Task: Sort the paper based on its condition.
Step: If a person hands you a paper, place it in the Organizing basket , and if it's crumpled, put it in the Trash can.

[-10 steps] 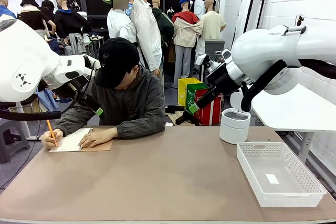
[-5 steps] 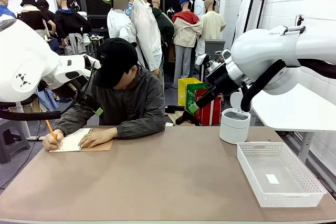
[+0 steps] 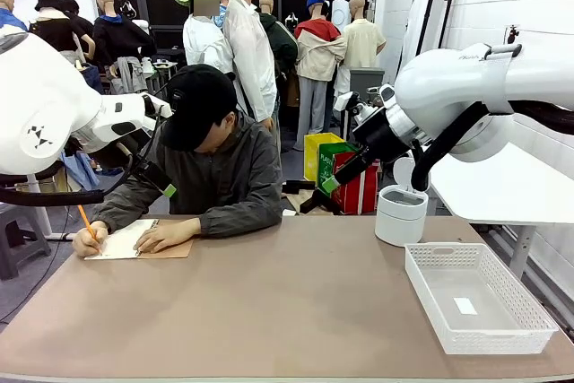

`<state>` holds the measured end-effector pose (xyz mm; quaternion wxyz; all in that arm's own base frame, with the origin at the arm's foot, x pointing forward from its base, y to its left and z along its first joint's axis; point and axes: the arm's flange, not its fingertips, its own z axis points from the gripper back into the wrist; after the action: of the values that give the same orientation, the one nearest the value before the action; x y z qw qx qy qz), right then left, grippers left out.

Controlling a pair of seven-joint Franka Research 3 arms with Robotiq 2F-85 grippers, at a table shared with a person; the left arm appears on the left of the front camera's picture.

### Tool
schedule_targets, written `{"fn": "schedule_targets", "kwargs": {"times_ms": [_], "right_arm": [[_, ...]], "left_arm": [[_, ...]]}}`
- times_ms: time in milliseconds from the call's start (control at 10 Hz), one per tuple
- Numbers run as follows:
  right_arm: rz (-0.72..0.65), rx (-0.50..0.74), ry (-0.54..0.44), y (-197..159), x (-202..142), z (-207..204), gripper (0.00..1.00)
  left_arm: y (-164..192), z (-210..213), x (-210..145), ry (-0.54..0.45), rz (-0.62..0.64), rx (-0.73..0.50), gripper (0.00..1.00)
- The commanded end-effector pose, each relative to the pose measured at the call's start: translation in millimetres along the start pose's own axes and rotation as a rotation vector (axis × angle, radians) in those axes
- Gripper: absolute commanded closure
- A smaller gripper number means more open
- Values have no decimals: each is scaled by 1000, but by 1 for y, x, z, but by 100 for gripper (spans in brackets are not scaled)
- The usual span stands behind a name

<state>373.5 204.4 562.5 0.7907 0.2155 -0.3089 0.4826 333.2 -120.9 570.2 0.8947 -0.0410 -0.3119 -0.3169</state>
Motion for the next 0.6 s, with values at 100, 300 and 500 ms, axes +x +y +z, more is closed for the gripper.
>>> {"fn": "schedule_targets", "kwargs": {"times_ms": [100,300,500], "right_arm": [[4,2,4,1,-1,0,0],[4,2,4,1,-1,0,0],[4,2,4,1,-1,0,0]], "left_arm": [[1,0,0,1,0,-1,0],[1,0,0,1,0,-1,0],[1,0,0,1,0,-1,0]]}}
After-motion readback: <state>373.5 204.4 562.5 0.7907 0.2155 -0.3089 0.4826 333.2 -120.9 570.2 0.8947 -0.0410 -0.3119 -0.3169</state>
